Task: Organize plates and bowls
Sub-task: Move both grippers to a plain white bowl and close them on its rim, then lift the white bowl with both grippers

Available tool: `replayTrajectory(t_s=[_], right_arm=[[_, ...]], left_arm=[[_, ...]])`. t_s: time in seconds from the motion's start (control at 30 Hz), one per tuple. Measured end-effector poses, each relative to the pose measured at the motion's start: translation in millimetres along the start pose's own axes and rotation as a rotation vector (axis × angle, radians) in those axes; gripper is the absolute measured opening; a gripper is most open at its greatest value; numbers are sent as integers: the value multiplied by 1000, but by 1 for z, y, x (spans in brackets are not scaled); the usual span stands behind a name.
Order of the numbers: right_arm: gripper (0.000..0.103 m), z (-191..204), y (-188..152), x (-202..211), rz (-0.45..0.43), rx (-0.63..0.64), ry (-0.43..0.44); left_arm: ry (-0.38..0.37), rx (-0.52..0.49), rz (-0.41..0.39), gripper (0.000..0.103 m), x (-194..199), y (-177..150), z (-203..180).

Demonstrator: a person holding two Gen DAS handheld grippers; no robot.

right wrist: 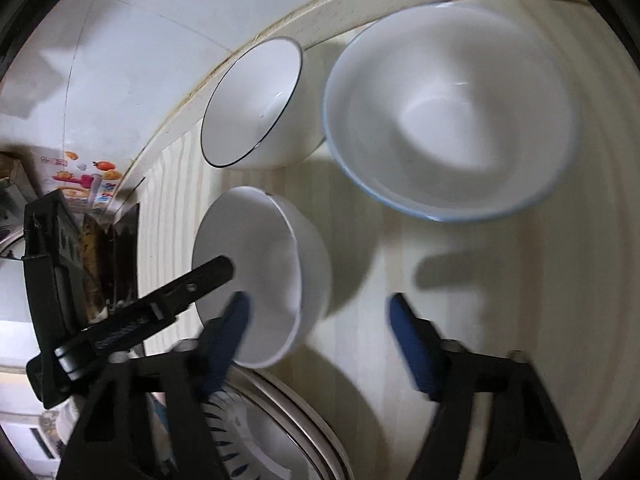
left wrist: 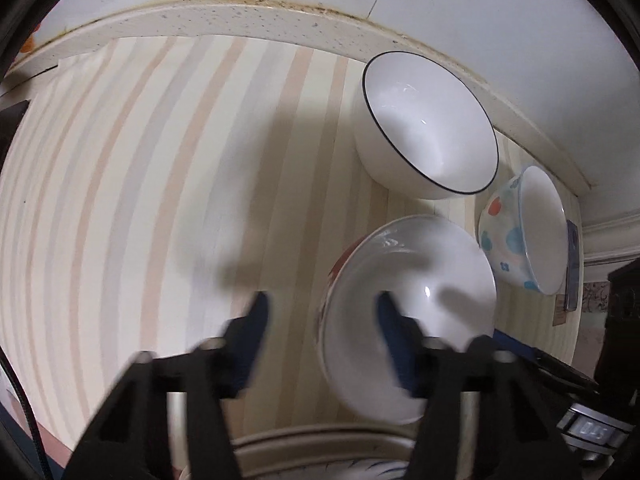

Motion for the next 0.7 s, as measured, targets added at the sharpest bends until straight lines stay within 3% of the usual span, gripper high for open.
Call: replayTrajectory(t_s=[0.1,0.13,0.43,0.7], right_arm=[[26,3,3,-14,7,18,10],[24,4,3,-17,12,24,12],[24,13,0,-12,-14,74,-18],[24,8,-8,39,-71,109,-32]], left_arm=[[-15,-3,5,21,-5,1,-6],[-5,-9,-1,21,-5,1,-7],[4,-57,-47,20,13,-1,-26],[-42,-117,-74,20,43,-12,-59]])
Point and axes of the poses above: each gripper's, at about its wrist camera, not at the fingertips, and x roughly against the way its jaws point, z to its left, y to its top, the point moved 8 cm from there along -x, roughly the way its jaws point, and after that the axes turned 11 degrees about -z, right-handed, at the moved point
